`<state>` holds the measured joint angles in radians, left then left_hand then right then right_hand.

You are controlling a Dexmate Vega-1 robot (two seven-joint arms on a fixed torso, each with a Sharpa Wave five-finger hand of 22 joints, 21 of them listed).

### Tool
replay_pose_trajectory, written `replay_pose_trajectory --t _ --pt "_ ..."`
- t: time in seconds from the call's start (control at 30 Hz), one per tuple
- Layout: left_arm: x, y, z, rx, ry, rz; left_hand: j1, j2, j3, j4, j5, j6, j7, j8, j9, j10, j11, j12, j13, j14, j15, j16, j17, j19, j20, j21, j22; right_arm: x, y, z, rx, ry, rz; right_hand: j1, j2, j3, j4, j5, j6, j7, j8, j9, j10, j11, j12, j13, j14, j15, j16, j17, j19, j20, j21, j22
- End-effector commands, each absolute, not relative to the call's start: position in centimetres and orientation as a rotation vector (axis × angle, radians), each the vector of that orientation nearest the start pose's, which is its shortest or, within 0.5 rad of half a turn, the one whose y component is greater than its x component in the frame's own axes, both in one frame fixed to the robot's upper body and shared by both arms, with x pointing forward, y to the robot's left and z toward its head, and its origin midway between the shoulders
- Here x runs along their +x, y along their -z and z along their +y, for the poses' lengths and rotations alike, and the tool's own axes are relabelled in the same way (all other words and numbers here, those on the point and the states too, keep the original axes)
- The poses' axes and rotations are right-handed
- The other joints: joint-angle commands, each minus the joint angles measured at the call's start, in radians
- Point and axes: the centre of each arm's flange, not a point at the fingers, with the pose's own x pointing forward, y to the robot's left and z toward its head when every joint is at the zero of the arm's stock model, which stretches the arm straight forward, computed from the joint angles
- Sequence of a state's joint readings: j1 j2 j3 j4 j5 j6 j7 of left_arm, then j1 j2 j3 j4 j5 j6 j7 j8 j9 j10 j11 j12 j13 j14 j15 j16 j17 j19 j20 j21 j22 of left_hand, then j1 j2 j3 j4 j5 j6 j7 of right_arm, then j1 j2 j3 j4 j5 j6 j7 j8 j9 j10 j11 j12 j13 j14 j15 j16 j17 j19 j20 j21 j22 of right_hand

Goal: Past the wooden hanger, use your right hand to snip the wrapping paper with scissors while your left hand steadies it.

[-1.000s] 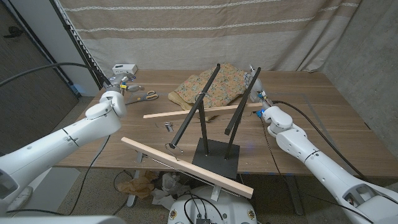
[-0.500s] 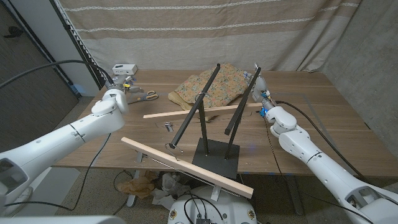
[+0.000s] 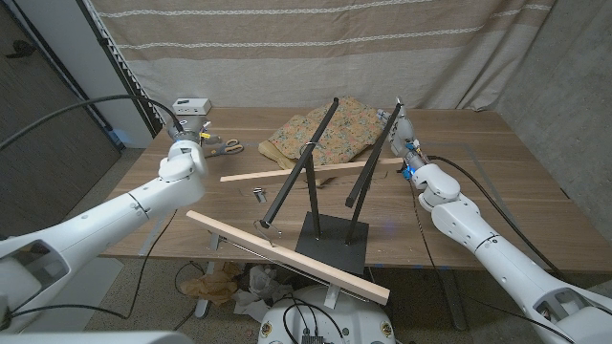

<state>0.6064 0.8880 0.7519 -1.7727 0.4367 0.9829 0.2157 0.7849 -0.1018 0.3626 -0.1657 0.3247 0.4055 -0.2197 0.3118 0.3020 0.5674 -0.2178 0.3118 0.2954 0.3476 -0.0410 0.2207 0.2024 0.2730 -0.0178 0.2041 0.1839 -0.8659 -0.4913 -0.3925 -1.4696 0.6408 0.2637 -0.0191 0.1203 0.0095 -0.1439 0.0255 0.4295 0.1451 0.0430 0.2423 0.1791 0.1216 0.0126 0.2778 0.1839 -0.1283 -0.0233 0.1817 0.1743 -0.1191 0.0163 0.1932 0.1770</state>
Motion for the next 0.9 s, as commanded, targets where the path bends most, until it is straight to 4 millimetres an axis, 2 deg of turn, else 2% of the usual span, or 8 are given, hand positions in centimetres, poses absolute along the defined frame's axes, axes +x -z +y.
replay_pose_trajectory --t 0.03,0.27,0.3,0.4,0.47,0.53,0.9 --pt "61.1 -5.6 34.1 1.369 -0.774 -0.154 0.018 0.003 0.012 -0.001 -0.006 0.0 0.0 0.01 0.006 0.008 0.0 -0.002 0.006 0.006 -0.174 -0.002 0.004 0.009 -0.002 0.007 0.004 62.5 -0.4 -24.0 0.097 -0.289 -0.681 0.008 0.003 -0.01 0.002 0.006 0.011 -0.002 0.006 0.002 0.011 0.001 0.008 0.002 -0.002 0.003 0.007 0.002 0.001 0.003 0.01 0.002" --pt "61.4 -5.5 33.8 1.375 -0.785 -0.165 0.044 0.004 0.025 0.003 -0.029 0.05 0.0 0.045 0.026 0.019 -0.001 -0.005 0.014 -0.002 -0.171 -0.009 0.005 0.006 -0.001 0.006 0.004 62.2 -0.8 -24.0 0.092 -0.285 -0.68 0.009 0.004 -0.011 0.002 0.006 0.016 -0.002 0.005 0.002 0.016 0.0 0.008 0.002 -0.001 0.003 0.007 0.002 0.001 0.006 0.009 0.002" --pt "61.5 -5.6 33.7 1.38 -0.779 -0.168 0.048 0.002 0.027 0.006 -0.039 0.084 -0.002 0.064 0.033 0.017 0.0 -0.008 0.018 -0.009 -0.171 -0.012 0.006 0.004 -0.001 0.005 0.004 62.2 -0.8 -24.0 0.091 -0.286 -0.681 0.009 0.004 -0.011 0.002 0.006 0.017 -0.003 0.005 0.002 0.017 0.0 0.009 0.002 -0.001 0.004 0.006 0.002 0.001 0.006 0.009 0.002" --pt "61.8 -5.6 33.6 1.382 -0.779 -0.157 0.052 0.003 0.03 0.008 -0.045 0.1 0.0 0.073 0.036 0.033 -0.001 -0.004 0.022 -0.008 -0.171 -0.01 0.007 0.004 -0.001 0.005 0.004 62.2 -1.0 -23.9 0.099 -0.29 -0.683 0.009 0.005 -0.012 0.002 0.006 0.018 -0.002 0.004 0.002 0.017 -0.001 0.008 0.002 -0.001 0.005 0.006 0.002 0.001 0.007 0.009 0.002" --pt "62.1 -5.7 33.6 1.403 -0.775 -0.147 0.063 -0.002 0.039 0.01 -0.065 0.136 -0.001 0.096 0.046 0.089 -0.001 0.013 0.041 0.001 -0.171 -0.005 0.011 0.003 0.0 0.004 0.003 62.2 -1.1 -23.8 0.101 -0.292 -0.683 0.009 0.005 -0.012 0.002 0.006 0.019 -0.003 0.004 0.002 0.017 -0.001 0.008 0.002 -0.001 0.005 0.006 0.002 0.0 0.007 0.008 0.002" --pt "62.5 -6.0 33.4 1.451 -0.761 -0.104 0.063 -0.002 0.04 0.011 -0.067 0.137 -0.001 0.097 0.046 0.093 -0.001 0.014 0.042 0.002 -0.171 -0.005 0.012 0.002 -0.002 0.004 0.003 62.3 -1.2 -23.8 0.097 -0.29 -0.679 0.009 0.005 -0.012 0.002 0.006 0.019 -0.003 0.003 0.002 0.017 -0.001 0.007 0.002 0.0 0.005 0.006 0.002 0.0 0.008 0.008 0.002" --pt "63.1 -6.8 33.5 1.508 -0.795 -0.104 0.068 -0.008 0.043 0.011 -0.075 0.142 -0.001 0.102 0.049 0.113 -0.001 0.019 0.052 -0.019 -0.17 -0.013 0.012 -0.016 -0.007 -0.002 0.003 62.3 -1.2 -23.7 0.116 -0.292 -0.672 0.009 0.007 -0.014 0.001 0.006 0.019 -0.003 -0.001 0.003 0.016 -0.002 0.006 0.003 0.0 0.006 0.005 0.002 0.001 0.009 0.008 0.003"
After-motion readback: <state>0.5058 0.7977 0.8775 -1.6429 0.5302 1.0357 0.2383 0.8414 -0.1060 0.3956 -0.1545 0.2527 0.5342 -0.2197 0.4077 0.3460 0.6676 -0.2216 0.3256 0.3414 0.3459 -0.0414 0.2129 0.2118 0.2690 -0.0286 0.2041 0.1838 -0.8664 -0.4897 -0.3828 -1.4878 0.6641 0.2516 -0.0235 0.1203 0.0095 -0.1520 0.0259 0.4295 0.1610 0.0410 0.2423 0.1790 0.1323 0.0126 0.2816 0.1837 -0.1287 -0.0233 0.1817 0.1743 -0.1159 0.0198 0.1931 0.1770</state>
